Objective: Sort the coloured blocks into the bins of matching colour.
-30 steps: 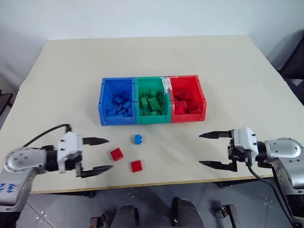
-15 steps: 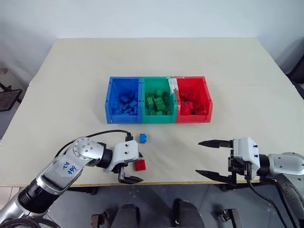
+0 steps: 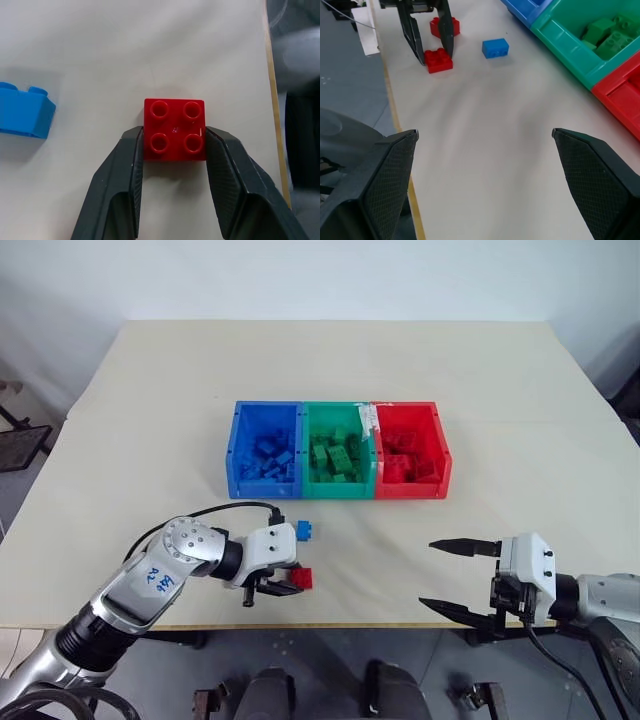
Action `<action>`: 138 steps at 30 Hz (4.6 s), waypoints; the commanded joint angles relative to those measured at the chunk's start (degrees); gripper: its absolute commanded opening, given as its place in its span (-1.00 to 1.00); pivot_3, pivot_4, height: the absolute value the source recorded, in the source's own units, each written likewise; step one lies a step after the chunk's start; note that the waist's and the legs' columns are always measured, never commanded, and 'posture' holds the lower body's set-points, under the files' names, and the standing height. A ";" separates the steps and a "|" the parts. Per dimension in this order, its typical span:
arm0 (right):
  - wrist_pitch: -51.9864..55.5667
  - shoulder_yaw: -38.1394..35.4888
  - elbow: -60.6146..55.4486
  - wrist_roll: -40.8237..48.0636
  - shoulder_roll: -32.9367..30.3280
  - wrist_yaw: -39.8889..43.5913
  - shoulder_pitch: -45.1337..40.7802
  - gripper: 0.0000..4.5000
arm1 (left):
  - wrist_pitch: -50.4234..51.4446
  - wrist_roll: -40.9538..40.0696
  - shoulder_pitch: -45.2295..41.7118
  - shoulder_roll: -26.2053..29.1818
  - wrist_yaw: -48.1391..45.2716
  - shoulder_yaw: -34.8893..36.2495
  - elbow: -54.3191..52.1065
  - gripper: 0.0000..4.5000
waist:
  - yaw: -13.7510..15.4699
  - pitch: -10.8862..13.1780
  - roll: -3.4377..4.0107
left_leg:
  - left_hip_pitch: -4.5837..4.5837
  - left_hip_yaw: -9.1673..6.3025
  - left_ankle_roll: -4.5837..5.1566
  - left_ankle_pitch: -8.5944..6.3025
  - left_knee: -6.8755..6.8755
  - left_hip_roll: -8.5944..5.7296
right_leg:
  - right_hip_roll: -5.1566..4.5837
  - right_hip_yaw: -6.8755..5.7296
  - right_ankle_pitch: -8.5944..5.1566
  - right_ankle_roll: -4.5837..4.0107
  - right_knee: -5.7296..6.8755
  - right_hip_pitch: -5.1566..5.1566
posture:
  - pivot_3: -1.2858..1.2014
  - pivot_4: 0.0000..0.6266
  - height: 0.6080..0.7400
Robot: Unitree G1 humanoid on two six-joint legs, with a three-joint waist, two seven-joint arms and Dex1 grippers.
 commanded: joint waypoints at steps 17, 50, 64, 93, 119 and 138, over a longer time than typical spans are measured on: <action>10.99 -12.30 -16.21 5.51 16.91 -34.44 6.33 1.00 | -45.23 15.14 -43.08 -36.30 17.15 3.75 67.94 -0.36 | 0.30 0.00 -0.16 | -0.03 0.16 0.22 -0.11 -0.04 -0.12 | -0.02 0.01 0.12 0.11 -0.25 0.03 | 0.03 -0.52 1.00; -5.33 18.61 12.73 -2.53 5.81 3.47 -26.00 1.00 | -29.88 -8.57 24.20 6.23 -4.58 38.92 9.22 0.99 | -1.76 0.04 -0.10 | 0.11 0.04 0.19 -0.23 0.10 0.00 | -0.09 -0.14 0.13 0.13 0.03 0.07 | 0.03 -0.52 1.00; -3.26 10.38 8.41 -3.01 1.88 -0.50 -14.03 1.00 | -24.88 6.80 4.72 -0.15 2.71 10.39 10.54 0.99 | -1.96 0.02 -0.07 | 0.15 0.12 0.18 -0.23 0.08 -0.04 | -0.09 -0.14 0.14 0.14 0.07 0.06 | 0.03 -0.52 1.00; 0.43 8.13 0.99 -2.47 4.12 -8.87 -7.87 1.00 | -28.61 8.37 -5.31 -7.16 -1.62 8.74 25.02 -0.35 | -1.70 0.02 -0.08 | 0.15 0.16 0.19 -0.23 0.12 -0.03 | -0.09 -0.11 0.14 0.14 0.02 0.07 | 0.03 -0.52 1.00; -1.55 5.87 1.15 -1.06 14.98 -21.41 -13.90 1.00 | -16.28 -2.24 -12.16 -8.78 17.05 27.54 25.15 0.98 | -2.07 0.03 -0.08 | 0.14 0.12 0.18 -0.23 0.03 -0.05 | -0.09 -0.13 0.17 0.21 0.06 0.00 | 0.03 -0.52 1.00; -1.74 20.35 10.59 -2.36 7.59 0.86 -26.85 1.00 | -32.05 -10.54 28.90 11.89 -11.49 45.92 19.96 0.98 | -2.75 0.06 -0.11 | 0.11 0.14 0.21 -0.28 -0.01 0.02 | -0.09 -0.15 0.16 0.19 0.06 -0.06 | 0.03 -0.52 1.00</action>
